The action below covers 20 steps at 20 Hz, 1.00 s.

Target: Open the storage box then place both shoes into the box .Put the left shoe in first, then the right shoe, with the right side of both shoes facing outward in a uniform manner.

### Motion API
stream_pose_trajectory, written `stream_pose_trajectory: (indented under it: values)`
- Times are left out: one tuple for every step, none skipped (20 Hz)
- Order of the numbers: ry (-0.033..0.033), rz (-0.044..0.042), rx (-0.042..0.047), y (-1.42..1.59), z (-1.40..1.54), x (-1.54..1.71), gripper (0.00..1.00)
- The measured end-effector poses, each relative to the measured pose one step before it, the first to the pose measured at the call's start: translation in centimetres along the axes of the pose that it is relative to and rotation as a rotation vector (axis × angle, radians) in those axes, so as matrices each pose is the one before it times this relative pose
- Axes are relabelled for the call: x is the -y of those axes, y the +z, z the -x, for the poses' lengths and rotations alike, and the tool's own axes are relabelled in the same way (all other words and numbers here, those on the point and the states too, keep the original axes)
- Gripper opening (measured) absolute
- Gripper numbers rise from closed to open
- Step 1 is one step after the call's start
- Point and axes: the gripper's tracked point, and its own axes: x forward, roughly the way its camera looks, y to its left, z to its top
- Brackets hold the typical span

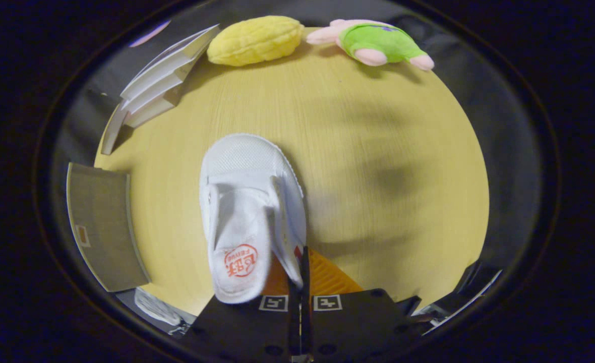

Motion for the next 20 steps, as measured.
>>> stream_pose_trajectory:
  values:
    - [0.00618,-0.03946,-0.01827,-0.301,0.279,0.215,0.04]
    - [0.0085,-0.03673,-0.00823,-0.296,0.298,0.3,0.04]
    - [0.01178,-0.02958,-0.00291,-0.168,0.403,0.071,0.04]
    - [0.01381,-0.02661,-0.00045,-0.09,0.659,-0.001,0.04]
    - [0.01539,-0.02578,-0.00007,-0.006,0.771,0.32,0.04]
    - [0.01458,-0.01951,0.00311,0.073,0.974,0.154,0.04]
    - [0.01371,-0.01256,0.00742,0.232,0.887,-0.106,0.04]
    - [0.01031,0.00029,0.01265,0.196,1.017,-0.289,0.04]
    - [0.00751,0.00916,0.01503,0.257,0.87,-0.448,0.04]
    - [0.0046,0.008,0.01388,0.154,0.894,-0.501,0.04]
    - [0.00666,0.00876,0.01007,0.102,1.165,-0.705,0.04]
    - [0.01239,0.00955,0.00936,0.173,1.049,-1.048,0.04]
    - [0.01559,0.01072,0.00891,0.008,1.186,-1.434,0.04]
    - [0.01411,0.01614,0.00677,-0.14,1.121,-1.384,0.04]
    - [0.00809,0.01556,0.00326,-0.379,1.204,-1.562,0.04]
    - [0.00823,0.01973,0.00116,-0.32,0.832,-1.641,0.04]
    - [0.0115,0.02354,-0.00225,-0.298,0.654,-1.733,0.04]
    - [0.01497,0.02585,-0.00291,-0.264,0.42,-2.072,0.04]
    - [0.01793,0.02527,-0.00289,-0.019,0.107,-2.448,0.04]
    - [0.02066,0.02112,-0.00295,-0.079,0.191,-2.321,0.04]
